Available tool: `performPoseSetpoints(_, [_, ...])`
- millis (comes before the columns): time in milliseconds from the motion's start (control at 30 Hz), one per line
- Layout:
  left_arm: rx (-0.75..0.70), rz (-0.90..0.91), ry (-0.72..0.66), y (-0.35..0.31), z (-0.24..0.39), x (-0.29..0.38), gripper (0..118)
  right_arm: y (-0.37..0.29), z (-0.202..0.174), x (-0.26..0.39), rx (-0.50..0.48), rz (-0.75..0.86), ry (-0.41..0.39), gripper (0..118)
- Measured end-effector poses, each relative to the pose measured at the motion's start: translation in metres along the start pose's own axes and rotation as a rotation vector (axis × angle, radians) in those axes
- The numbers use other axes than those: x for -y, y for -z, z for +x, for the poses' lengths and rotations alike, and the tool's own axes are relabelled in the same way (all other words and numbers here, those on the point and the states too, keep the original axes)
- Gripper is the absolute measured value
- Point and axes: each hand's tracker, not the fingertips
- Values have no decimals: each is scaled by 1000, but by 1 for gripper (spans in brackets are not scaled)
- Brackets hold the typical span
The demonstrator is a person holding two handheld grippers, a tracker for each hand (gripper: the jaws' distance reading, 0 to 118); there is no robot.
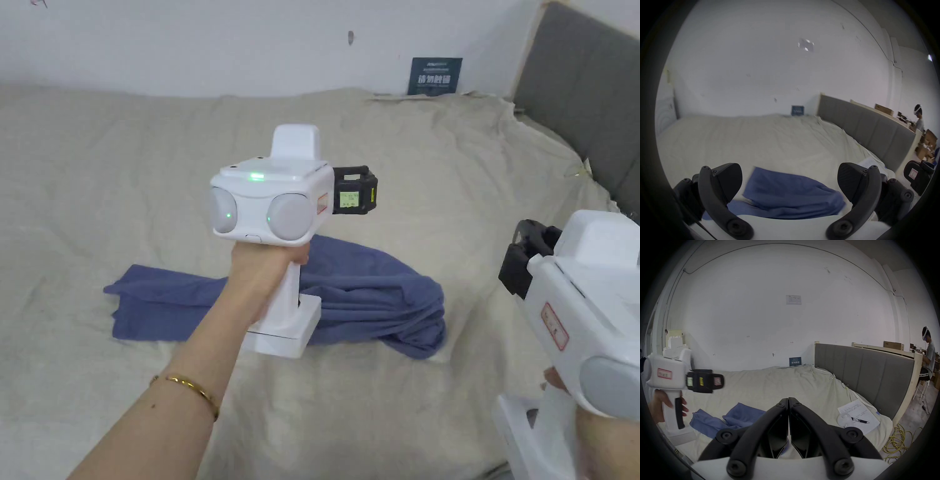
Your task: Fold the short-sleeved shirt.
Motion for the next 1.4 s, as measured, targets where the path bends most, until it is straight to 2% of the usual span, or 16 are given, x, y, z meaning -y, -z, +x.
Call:
performPoseSetpoints(133, [-118, 76, -19, -38, -31, 4, 118, 7, -17, -5, -41, 16, -5, 0])
performPoseSetpoints(300, [-229, 86, 95, -73, -57, 28, 118, 9, -36, -3, -93, 34, -28, 0])
performPoseSetpoints(433, [-257, 81, 75, -85, -82, 45, 115, 10, -48, 4, -123, 28, -34, 0])
performPoseSetpoints(500, [-271, 81, 68, -93, -89, 52, 98, 11, -51, 8, -130, 23, -32, 0])
performPoseSetpoints(567, [-292, 79, 71, -98, -93, 59, 75, 11, -54, 11, -139, 17, -26, 0])
performPoseSetpoints(633, [-299, 77, 68, -104, -98, 67, 60, 9, -56, 13, -142, 14, -27, 0])
performPoseSetpoints(700, [-313, 72, 40, -107, -103, 71, 32, 7, -56, 15, -147, 13, -29, 0])
performPoseSetpoints(767, [-326, 76, 22, -111, -104, 76, 10, 6, -57, 16, -149, 13, -32, 0])
performPoseSetpoints(833, [-340, 78, 7, -113, -107, 78, 0, 4, -57, 18, -151, 13, -34, 0])
performPoseSetpoints(1067, [-374, 99, 12, -119, -104, 81, 0, 1, -59, 27, -155, -2, -38, 0])
performPoseSetpoints(1400, [-350, 101, 17, -119, -99, 80, 0, 2, -61, 25, -158, -4, -52, 0])
